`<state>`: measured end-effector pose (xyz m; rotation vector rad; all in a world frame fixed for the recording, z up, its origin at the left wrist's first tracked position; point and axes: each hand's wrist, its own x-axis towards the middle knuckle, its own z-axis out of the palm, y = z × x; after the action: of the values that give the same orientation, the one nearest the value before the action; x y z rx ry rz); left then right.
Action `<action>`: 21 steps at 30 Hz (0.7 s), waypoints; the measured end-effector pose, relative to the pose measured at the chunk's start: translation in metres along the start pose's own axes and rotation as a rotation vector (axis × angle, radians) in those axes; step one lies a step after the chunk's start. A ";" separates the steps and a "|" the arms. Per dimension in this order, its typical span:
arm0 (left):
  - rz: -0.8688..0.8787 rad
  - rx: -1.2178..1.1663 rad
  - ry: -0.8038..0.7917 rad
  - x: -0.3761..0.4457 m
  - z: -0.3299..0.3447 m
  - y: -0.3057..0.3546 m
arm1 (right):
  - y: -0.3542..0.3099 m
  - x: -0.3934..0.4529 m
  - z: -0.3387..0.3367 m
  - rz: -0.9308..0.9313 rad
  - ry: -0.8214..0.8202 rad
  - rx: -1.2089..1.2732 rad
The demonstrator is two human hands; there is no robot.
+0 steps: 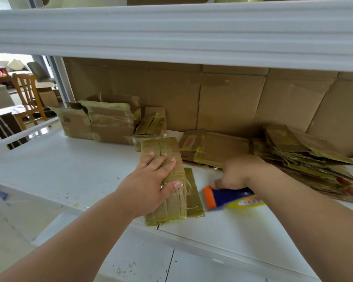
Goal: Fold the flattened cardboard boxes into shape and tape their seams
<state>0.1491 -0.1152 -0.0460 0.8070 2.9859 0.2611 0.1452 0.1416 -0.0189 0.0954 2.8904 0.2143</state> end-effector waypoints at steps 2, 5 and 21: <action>-0.005 -0.025 0.003 -0.003 -0.001 -0.003 | 0.010 0.000 0.009 0.035 0.010 -0.033; 0.004 -0.027 -0.011 -0.001 -0.002 0.000 | 0.026 -0.006 0.006 0.129 0.082 0.130; -0.084 -0.931 0.171 -0.001 0.005 -0.008 | 0.003 -0.036 0.040 0.079 0.258 0.057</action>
<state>0.1464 -0.1214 -0.0526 0.5368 2.5156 1.5958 0.1901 0.1474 -0.0488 0.2073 3.1531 0.1700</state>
